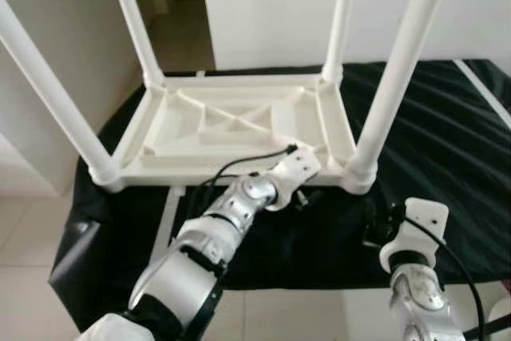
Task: Building children table
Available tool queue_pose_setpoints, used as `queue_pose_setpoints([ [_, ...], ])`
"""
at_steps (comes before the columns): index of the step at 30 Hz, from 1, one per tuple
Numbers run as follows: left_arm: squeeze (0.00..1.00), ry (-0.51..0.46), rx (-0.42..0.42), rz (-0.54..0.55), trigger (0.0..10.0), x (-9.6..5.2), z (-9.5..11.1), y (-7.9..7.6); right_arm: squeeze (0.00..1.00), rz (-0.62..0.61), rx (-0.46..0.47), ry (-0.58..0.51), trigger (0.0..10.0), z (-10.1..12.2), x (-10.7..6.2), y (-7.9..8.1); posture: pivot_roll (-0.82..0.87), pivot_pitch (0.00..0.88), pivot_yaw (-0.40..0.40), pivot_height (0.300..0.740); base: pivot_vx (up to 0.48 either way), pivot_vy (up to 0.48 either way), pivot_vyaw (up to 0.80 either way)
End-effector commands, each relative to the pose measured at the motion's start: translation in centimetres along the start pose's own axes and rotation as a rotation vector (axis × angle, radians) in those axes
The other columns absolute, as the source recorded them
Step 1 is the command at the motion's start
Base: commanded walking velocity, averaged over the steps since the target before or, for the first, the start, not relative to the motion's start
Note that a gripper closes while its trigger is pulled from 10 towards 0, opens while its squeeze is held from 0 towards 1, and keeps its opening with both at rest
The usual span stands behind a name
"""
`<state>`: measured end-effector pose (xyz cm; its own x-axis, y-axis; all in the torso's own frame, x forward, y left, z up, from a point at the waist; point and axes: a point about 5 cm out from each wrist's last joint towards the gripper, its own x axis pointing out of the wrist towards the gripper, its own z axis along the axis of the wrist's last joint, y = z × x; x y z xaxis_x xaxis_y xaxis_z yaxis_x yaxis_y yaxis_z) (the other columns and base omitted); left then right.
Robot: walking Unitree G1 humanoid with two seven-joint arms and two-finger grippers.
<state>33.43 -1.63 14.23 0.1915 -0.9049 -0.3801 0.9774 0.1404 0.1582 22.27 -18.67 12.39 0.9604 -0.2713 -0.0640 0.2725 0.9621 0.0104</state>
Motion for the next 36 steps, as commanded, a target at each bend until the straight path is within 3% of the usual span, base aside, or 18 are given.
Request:
queue_pose_setpoints([
  [1,0.0,-0.012,-0.025,-0.207,0.6,0.6,-0.1,-1.8,0.0,0.005,-0.001,0.016,10.0,-0.3,0.1,0.2,-0.1,0.0,0.061,0.74,0.0,0.0,0.0],
  [2,0.0,-0.022,-0.038,-0.189,9.5,0.6,0.3,-1.6,0.0,0.008,0.0,0.016,10.0,-0.3,0.2,0.3,-0.1,0.0,0.058,0.74,0.0,0.0,0.0],
  [3,0.0,-0.029,-0.044,-0.17,10.0,0.6,0.6,-1.3,0.0,0.01,0.0,0.016,10.0,-0.2,0.2,0.3,-0.1,0.0,0.058,0.74,0.0,0.0,0.0],
  [11,0.0,-0.063,-0.005,-0.102,10.0,0.3,2.2,-0.4,0.0,0.016,0.0,0.013,10.0,-0.2,0.3,0.4,-0.09,0.0,0.057,0.74,0.0,0.0,0.0],
  [15,0.0,-0.098,-0.049,0.073,10.0,-0.2,3.3,1.5,0.0,0.014,0.002,0.013,10.0,-0.2,0.3,0.3,-0.1,0.0,0.059,0.74,0.0,0.0,0.0],
  [20,0.0,-0.093,-0.061,0.124,10.0,-1.0,3.4,2.4,0.0,0.011,0.002,0.015,10.0,-0.3,0.3,0.3,-0.1,0.0,0.06,0.74,0.0,0.0,0.0],
  [26,0.0,-0.008,-0.056,0.235,10.0,-1.3,2.1,3.2,0.0,0.01,0.003,0.016,10.0,-0.3,0.2,0.3,-0.1,0.0,0.062,0.74,0.0,0.0,0.0],
  [28,0.0,0.088,-0.031,0.304,10.0,-1.4,0.3,3.3,0.0,0.01,0.003,0.016,10.0,-0.3,0.2,0.3,-0.1,0.0,0.061,0.74,0.0,0.0,0.0],
  [29,0.0,0.088,-0.031,0.304,10.0,-1.4,0.3,3.3,0.0,0.01,0.003,0.016,10.0,-0.3,0.2,0.3,-0.1,0.0,0.061,0.74,0.0,0.0,0.0],
  [31,0.0,0.222,-0.002,0.385,10.0,-1.4,-2.3,3.1,0.0,0.007,0.002,0.019,10.0,-0.3,0.0,0.3,-0.1,0.0,0.064,0.74,0.0,0.0,0.0],
  [36,0.0,0.281,-0.007,0.426,10.0,-1.6,-3.5,2.9,0.0,0.007,0.004,0.022,10.0,-0.4,-0.1,0.3,-0.1,0.0,0.064,0.74,0.0,0.0,0.0],
])
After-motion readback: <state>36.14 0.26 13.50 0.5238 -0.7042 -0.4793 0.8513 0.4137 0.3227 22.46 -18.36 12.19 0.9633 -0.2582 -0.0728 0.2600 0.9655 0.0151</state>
